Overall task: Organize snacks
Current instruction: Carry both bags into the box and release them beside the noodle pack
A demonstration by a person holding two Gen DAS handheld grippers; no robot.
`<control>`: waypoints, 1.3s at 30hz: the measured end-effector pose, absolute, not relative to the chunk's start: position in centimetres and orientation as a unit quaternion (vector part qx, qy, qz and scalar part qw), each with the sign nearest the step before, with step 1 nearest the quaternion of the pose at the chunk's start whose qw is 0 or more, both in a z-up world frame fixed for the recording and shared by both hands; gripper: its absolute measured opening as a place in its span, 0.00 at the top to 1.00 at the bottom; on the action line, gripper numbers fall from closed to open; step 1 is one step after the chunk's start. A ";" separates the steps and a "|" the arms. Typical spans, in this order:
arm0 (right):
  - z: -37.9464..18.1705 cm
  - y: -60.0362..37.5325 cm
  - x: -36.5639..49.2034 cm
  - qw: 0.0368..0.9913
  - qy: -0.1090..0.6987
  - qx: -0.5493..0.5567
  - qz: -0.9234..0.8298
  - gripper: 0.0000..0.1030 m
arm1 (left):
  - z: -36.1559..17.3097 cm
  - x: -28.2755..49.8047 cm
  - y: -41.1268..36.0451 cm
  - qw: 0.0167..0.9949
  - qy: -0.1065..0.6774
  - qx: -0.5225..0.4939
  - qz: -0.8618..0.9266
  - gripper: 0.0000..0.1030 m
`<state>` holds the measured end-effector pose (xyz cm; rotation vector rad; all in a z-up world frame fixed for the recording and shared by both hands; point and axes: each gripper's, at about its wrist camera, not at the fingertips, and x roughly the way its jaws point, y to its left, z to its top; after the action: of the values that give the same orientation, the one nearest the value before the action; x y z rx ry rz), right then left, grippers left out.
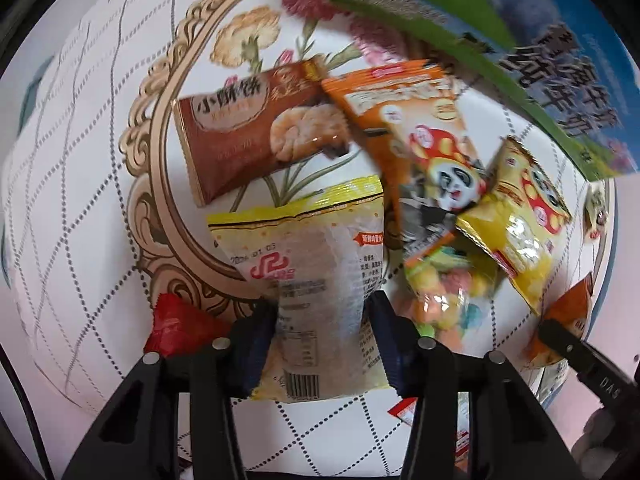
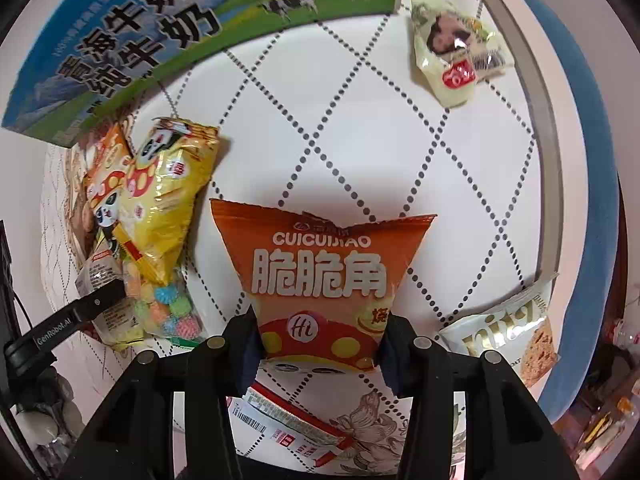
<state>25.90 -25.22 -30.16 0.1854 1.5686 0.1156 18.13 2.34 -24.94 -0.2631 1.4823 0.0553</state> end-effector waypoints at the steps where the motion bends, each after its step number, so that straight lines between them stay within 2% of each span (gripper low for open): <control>1: -29.7 -25.2 25.8 0.703 0.704 0.085 0.054 0.52 | -24.6 17.9 2.3 0.731 0.671 -0.117 0.021 0.58; 7: -25.4 -26.3 26.2 0.704 0.697 0.103 0.095 0.52 | -20.7 16.1 1.4 0.747 0.654 -0.119 -0.003 0.62; 13: -18.5 -26.9 28.7 0.724 0.665 0.113 0.146 0.52 | -13.6 16.7 0.1 0.778 0.610 -0.141 -0.049 0.62; 19: -12.6 -26.5 34.6 0.763 0.615 0.112 0.166 0.52 | -7.0 22.7 -0.9 0.809 0.560 -0.145 -0.103 0.62; 23: -11.7 -26.2 40.1 0.781 0.602 0.081 0.146 0.52 | -4.1 28.2 -1.9 0.823 0.544 -0.112 -0.118 0.62; 30: -14.2 -25.3 49.9 0.766 0.633 0.039 0.107 0.52 | -4.9 38.2 -2.9 0.825 0.557 -0.045 -0.088 0.62; 37: -18.3 -22.8 54.8 0.740 0.668 -0.009 0.085 0.52 | -9.7 45.6 -2.2 0.795 0.603 -0.008 -0.063 0.62; 39: -19.0 -22.5 55.5 0.734 0.674 -0.021 0.076 0.48 | -11.3 47.2 -2.1 0.785 0.617 0.001 -0.058 0.62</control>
<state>55.51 -22.47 -19.02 -0.0454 1.4821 0.1668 47.22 -2.05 -11.34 0.0028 1.3314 -0.1250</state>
